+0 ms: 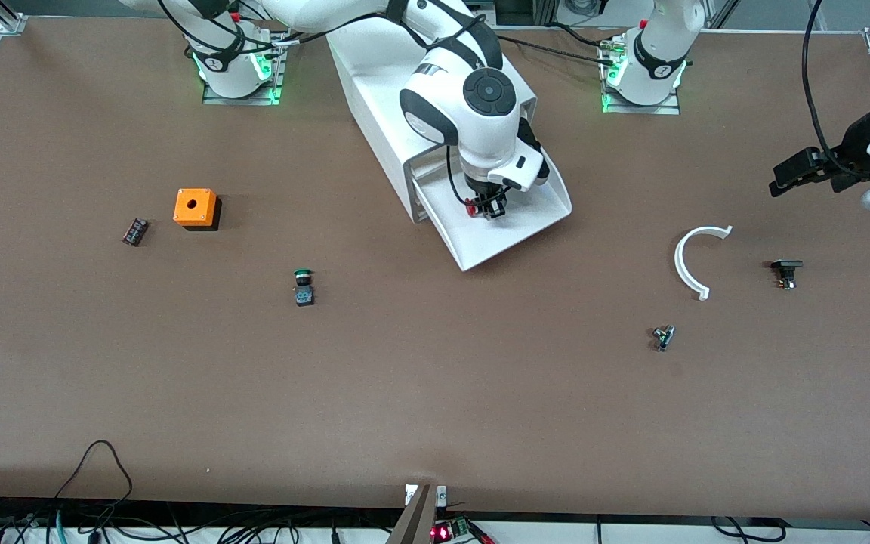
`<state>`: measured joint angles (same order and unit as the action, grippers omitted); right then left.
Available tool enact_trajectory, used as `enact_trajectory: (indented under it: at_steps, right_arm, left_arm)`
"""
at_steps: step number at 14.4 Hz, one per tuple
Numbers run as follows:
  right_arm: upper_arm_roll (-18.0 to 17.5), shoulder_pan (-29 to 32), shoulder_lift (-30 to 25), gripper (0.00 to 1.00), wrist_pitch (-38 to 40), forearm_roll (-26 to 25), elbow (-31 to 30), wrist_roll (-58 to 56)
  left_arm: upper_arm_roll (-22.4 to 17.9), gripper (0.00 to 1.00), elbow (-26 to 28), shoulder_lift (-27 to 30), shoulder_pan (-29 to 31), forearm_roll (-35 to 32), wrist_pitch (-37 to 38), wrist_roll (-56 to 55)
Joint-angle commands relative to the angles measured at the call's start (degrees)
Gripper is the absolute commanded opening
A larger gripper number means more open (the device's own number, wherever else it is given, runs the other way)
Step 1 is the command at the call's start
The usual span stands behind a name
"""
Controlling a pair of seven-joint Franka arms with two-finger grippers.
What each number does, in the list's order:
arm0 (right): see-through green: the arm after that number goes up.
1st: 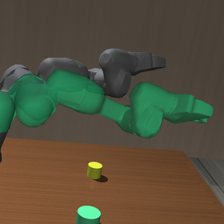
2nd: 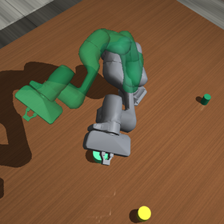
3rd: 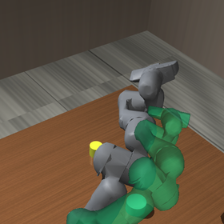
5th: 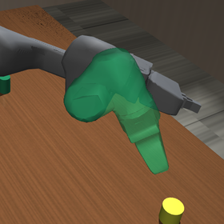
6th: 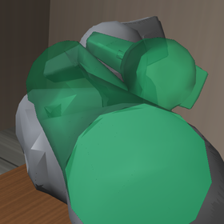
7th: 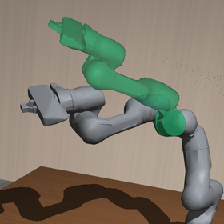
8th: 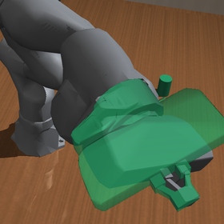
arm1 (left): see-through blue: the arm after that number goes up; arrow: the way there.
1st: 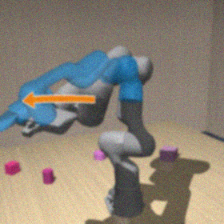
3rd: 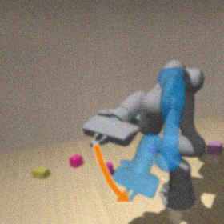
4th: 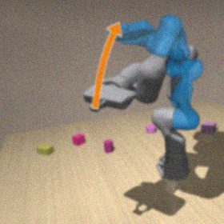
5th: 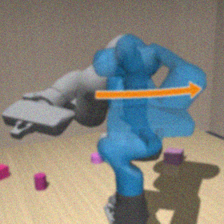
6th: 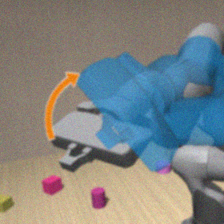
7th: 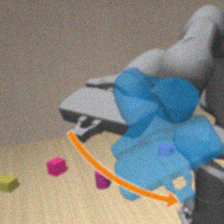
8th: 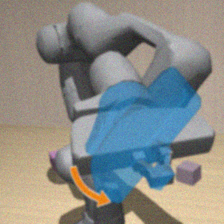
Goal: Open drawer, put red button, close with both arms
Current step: 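Release the red button into the drawer while the left gripper reaches the drawer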
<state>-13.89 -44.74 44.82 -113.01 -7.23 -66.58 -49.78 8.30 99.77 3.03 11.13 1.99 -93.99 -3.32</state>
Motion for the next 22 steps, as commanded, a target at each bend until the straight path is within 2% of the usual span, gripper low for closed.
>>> enact_trajectory:
  at_steps: [1, 3, 5, 7, 9, 11, 12, 14, 16, 18, 21, 22]
  right_arm:
    - [0.8, -0.4, -3.7, 1.00, 1.0, 0.0, 1.2, 7.0]
    - [2.4, 1.0, -7.4, 1.00, 2.1, 0.2, 2.0, 9.0]
    - [2.9, 4.7, -12.5, 1.00, 3.6, 0.2, 2.0, 11.6]
    - [3.2, 9.6, -16.2, 1.00, 3.8, 0.1, 1.8, 20.9]
    - [3.3, 14.2, -17.9, 1.00, 4.6, 0.0, 1.4, 29.4]
    - [3.2, 21.1, -18.9, 1.00, 5.7, 0.9, -1.3, 43.3]
    - [3.3, 24.1, -19.4, 1.00, 5.8, 3.3, -3.0, 50.1]
    - [3.3, 29.6, -21.2, 1.00, 8.1, 4.8, -6.8, 59.2]
    - [4.3, 32.6, -21.9, 1.00, 10.0, 3.8, -9.7, 67.9]
    - [6.9, 32.6, -22.8, 1.00, 12.9, 1.0, -10.5, 76.2]
    - [9.9, 33.6, -24.3, 1.00, 14.6, 0.4, -12.7, 77.6]
    - [9.9, 35.1, -25.3, 1.00, 14.9, 0.3, -12.7, 77.3]
  left_arm:
    - [-0.4, 1.00, -1.6, -0.9, -0.6, -0.9, -0.8, -0.8]
    - [0.5, 1.00, -0.3, -1.8, -0.9, -1.0, -3.2, -1.2]
    - [2.2, 1.00, 4.3, -2.8, -1.6, -0.8, -9.3, -5.1]
    - [5.5, 1.00, 8.7, -4.8, -2.1, -0.6, -16.5, -13.2]
    - [8.0, 1.00, 10.7, -8.5, -3.7, -0.6, -22.7, -22.6]
    - [8.0, 1.00, 13.9, -11.7, -7.2, -0.6, -31.4, -30.0]
    - [8.0, 1.00, 15.0, -13.3, -8.4, -0.6, -35.2, -33.2]
    - [8.0, 1.00, 16.2, -16.6, -10.9, -0.6, -40.1, -39.3]
    - [8.0, 1.00, 16.2, -19.0, -11.9, -0.6, -42.1, -42.1]
    - [8.0, 1.00, 17.4, -19.3, -14.2, -0.6, -42.3, -42.2]
    - [10.9, 1.00, 21.5, -16.8, -15.0, -0.6, -42.3, -42.0]
    - [12.4, 1.00, 23.2, -16.0, -15.0, -0.6, -42.3, -41.5]
